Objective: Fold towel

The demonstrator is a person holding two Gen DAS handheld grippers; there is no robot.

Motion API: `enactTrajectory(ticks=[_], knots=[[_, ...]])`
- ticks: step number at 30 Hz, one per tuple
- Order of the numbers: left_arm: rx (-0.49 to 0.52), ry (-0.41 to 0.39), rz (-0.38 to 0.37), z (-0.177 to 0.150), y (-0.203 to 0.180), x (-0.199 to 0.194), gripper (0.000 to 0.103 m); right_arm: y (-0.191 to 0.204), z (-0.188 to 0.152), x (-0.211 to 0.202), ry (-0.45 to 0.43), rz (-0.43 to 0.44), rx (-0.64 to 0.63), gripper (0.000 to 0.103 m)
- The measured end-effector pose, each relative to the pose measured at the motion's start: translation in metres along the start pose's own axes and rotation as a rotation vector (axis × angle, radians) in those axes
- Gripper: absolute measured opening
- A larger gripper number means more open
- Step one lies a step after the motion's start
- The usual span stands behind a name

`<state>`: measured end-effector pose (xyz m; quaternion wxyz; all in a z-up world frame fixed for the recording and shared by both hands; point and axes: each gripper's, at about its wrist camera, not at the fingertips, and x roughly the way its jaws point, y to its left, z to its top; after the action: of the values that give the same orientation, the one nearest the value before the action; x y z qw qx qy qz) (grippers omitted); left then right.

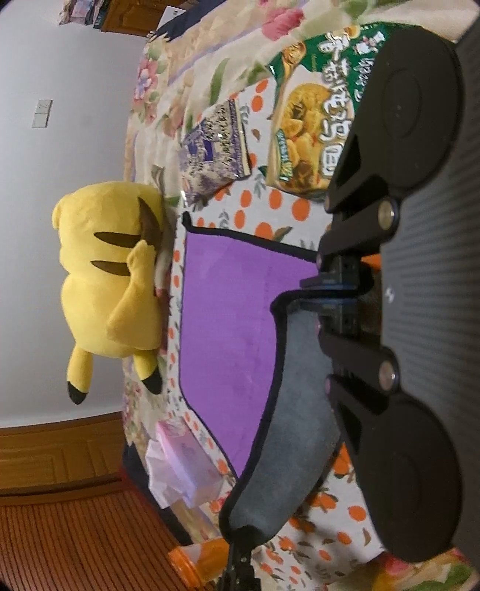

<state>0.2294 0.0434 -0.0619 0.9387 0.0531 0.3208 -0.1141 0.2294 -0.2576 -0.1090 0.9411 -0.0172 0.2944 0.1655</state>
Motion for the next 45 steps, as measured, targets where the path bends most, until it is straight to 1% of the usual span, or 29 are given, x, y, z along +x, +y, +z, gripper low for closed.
enactTrajectory(ticks=[6, 11, 16, 27, 34, 45], knots=[[0.009, -0.015, -0.007, 0.003, -0.001, -0.003, 0.006, 0.001, 0.005, -0.005, -0.041, 0.001, -0.01, 0.004], [0.01, -0.026, 0.0, 0.008, 0.0, -0.001, 0.006, 0.002, 0.007, -0.003, -0.056, -0.004, -0.03, 0.004], [0.021, -0.017, 0.003, 0.01, 0.003, 0.011, 0.006, 0.001, 0.006, 0.009, -0.04, -0.021, -0.048, 0.004], [0.039, -0.018, -0.006, 0.017, 0.007, 0.027, 0.006, 0.003, 0.011, 0.022, -0.042, -0.03, -0.093, 0.004], [0.058, -0.039, -0.008, 0.029, 0.007, 0.032, 0.006, 0.004, 0.023, 0.027, -0.066, -0.034, -0.115, 0.004], [0.057, -0.082, -0.001, 0.051, 0.011, 0.04, 0.006, -0.002, 0.045, 0.028, -0.115, -0.038, -0.113, 0.004]])
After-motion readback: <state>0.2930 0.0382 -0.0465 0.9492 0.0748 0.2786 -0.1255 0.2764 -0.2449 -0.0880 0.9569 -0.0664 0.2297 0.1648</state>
